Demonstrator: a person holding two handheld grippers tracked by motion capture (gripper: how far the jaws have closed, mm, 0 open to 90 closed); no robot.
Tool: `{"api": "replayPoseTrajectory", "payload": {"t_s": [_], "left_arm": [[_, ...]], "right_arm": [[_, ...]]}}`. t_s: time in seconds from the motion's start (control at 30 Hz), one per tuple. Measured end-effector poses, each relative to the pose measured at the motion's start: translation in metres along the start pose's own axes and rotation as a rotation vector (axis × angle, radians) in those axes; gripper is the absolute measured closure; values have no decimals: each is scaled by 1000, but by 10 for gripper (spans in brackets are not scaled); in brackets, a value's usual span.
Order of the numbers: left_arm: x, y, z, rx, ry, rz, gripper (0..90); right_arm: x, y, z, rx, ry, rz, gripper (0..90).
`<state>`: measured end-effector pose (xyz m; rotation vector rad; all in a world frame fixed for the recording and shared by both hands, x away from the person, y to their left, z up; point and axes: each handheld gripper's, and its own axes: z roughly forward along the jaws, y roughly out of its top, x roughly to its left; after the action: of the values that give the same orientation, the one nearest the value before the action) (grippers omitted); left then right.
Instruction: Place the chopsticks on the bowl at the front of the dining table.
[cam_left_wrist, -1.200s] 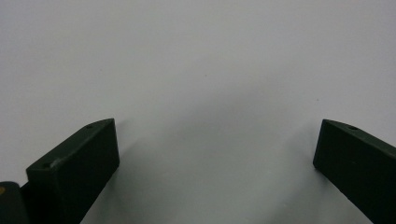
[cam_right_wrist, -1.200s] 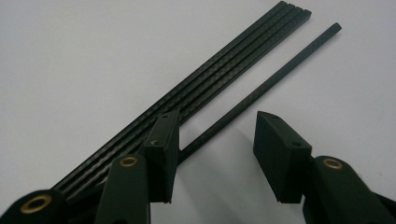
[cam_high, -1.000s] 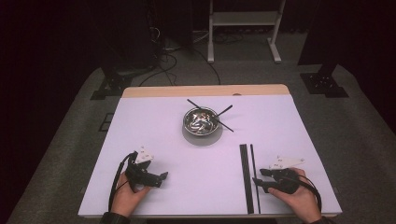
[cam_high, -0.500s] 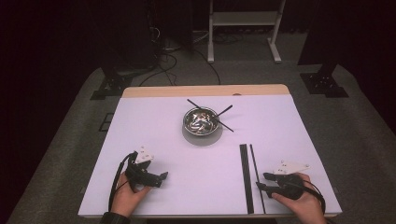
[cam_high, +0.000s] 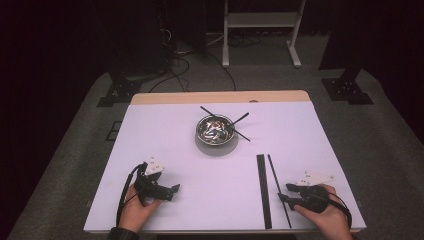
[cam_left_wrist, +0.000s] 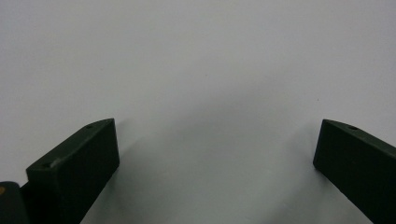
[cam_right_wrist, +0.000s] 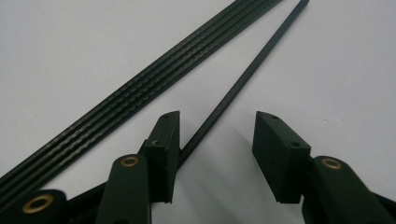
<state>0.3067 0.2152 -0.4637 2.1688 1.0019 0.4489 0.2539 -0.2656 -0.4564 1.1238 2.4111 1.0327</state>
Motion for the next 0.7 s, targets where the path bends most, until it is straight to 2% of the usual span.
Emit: {"api": "replayPoseTrajectory", "payload": {"t_s": [0.7], "left_arm": [[0, 0, 0, 0, 0, -1, 0]], "right_arm": [[-20, -5, -7, 7, -74, 26, 505]]}}
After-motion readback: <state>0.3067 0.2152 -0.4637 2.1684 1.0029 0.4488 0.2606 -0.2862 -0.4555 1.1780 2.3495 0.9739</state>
